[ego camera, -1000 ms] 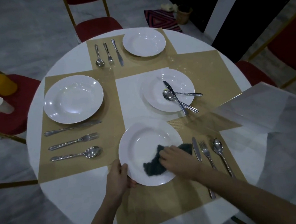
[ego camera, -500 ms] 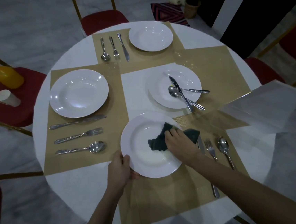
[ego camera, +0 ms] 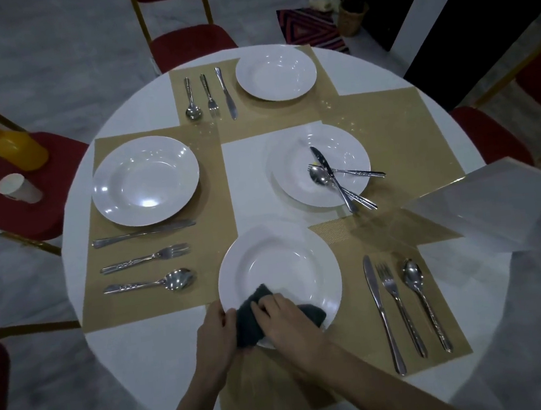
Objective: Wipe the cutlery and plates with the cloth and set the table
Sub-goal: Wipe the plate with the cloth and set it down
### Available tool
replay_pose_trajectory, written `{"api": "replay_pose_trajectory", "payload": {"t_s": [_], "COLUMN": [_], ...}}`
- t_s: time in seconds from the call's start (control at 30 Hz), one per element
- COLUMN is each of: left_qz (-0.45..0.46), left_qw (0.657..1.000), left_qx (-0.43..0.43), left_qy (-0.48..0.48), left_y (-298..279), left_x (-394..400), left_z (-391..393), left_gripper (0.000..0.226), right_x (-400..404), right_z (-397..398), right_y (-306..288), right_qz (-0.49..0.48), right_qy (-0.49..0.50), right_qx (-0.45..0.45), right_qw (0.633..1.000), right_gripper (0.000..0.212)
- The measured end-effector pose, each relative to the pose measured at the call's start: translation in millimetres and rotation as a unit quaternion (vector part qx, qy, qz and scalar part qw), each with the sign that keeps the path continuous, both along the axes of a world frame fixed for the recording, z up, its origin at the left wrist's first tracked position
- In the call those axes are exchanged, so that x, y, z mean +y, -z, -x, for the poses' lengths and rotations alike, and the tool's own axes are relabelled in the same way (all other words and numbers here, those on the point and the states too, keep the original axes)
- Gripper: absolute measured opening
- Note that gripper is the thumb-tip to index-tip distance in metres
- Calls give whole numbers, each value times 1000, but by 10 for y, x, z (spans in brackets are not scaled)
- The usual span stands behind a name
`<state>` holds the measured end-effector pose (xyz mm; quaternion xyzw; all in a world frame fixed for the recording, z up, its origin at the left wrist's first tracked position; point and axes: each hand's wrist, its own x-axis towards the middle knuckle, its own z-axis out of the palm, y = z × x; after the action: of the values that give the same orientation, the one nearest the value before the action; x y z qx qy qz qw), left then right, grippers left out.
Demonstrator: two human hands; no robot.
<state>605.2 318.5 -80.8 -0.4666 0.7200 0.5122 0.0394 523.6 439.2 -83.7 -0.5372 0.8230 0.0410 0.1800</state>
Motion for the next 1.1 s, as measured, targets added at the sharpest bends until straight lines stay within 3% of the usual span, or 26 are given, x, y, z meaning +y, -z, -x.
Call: {"api": "replay_pose_trajectory", "payload": {"t_s": [0.1, 0.2, 0.4, 0.53, 0.67, 0.8, 0.97, 1.1], "left_qz": [-7, -34, -33, -35, -69, -82, -111, -184], "left_qw": [1000, 999, 998, 998, 996, 995, 993, 982], "left_qx": [-6, 2, 37, 26, 23, 31, 25, 32], "left_qy": [-1, -14, -39, -51, -47, -55, -25, -15], "left_y": [27, 18, -65, -86, -98, -94, -98, -149], "left_x": [6, 9, -20, -110, -61, -57, -136, -116], "left_z": [-56, -71, -35, -9, -37, -73, -132, -141], "left_gripper": [23, 17, 15, 24, 17, 23, 31, 17], "right_x": [-1, 67, 357, 583, 663, 391, 64, -22], "right_z": [186, 649, 1177, 789, 246, -66, 184, 563], "right_y": [28, -59, -242, -316, -282, -166, 67, 86], "right_qz": [43, 79, 8, 8, 26, 61, 90, 82], "right_qy": [-44, -85, -109, -15, 14, -40, -116, -147], "right_qx": [9, 73, 183, 104, -5, -92, -33, 8], "right_qw": [998, 991, 977, 994, 1000, 993, 989, 986], "right_gripper": [50, 43, 33, 44, 64, 62, 60, 60]}}
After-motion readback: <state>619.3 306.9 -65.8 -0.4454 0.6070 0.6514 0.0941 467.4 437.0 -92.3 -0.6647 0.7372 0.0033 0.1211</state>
